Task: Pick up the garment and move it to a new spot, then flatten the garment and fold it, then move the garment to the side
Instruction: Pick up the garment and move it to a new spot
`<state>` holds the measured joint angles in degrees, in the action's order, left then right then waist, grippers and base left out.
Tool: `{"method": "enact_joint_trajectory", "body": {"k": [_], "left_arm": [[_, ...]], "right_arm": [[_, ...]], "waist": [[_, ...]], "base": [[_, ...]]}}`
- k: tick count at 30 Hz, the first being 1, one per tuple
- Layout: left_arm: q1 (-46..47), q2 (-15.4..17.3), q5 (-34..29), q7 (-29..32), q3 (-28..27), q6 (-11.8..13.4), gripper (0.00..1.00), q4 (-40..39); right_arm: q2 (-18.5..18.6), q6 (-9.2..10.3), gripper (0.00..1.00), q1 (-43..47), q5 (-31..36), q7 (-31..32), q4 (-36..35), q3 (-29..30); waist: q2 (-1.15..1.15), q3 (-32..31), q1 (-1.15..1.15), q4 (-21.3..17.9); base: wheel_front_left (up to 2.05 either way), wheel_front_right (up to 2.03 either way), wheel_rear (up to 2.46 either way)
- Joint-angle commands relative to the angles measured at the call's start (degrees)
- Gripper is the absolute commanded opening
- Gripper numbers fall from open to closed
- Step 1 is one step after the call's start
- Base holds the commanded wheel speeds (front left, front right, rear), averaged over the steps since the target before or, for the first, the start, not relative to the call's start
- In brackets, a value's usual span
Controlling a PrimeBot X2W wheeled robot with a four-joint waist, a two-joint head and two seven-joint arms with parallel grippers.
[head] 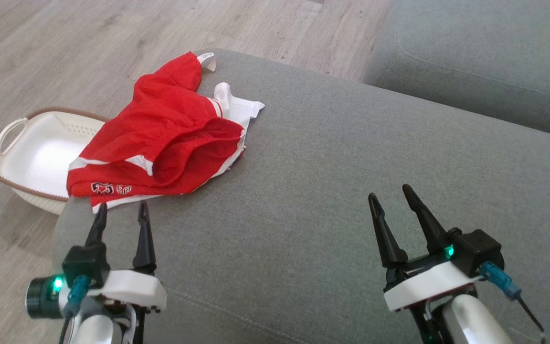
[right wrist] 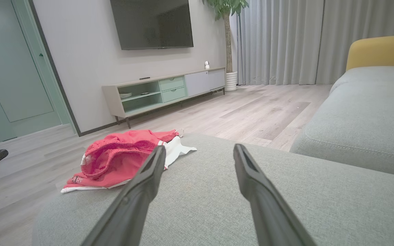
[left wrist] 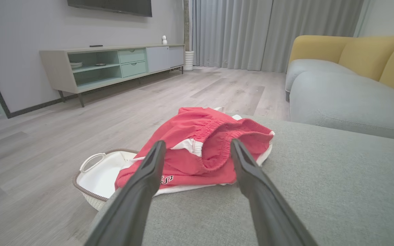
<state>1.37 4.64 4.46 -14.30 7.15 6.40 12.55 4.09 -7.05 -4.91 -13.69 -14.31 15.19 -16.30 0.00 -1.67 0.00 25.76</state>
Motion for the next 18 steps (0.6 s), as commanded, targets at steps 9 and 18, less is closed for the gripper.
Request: {"method": "enact_joint_trajectory", "body": {"k": [9, 18], "left_arm": [[17.80, 6.27, 7.66, 15.93, -3.69, -9.25, 1.00, 2.55], [33.65, 12.81, 15.79, 31.30, -3.50, -13.41, 1.00, 14.00]], "right_arm": [[0.47, -0.44, 1.00, -1.18, -1.25, -0.69, -1.45, -0.28], [1.54, -0.44, 1.00, -4.28, -1.80, -0.69, -1.58, -1.28]], "waist": [[0.00, 2.28, 0.00, -1.32], [0.00, 6.70, 0.00, -7.92]], "base": [[0.00, 0.00, 0.00], [0.00, 0.00, 0.00]]}}
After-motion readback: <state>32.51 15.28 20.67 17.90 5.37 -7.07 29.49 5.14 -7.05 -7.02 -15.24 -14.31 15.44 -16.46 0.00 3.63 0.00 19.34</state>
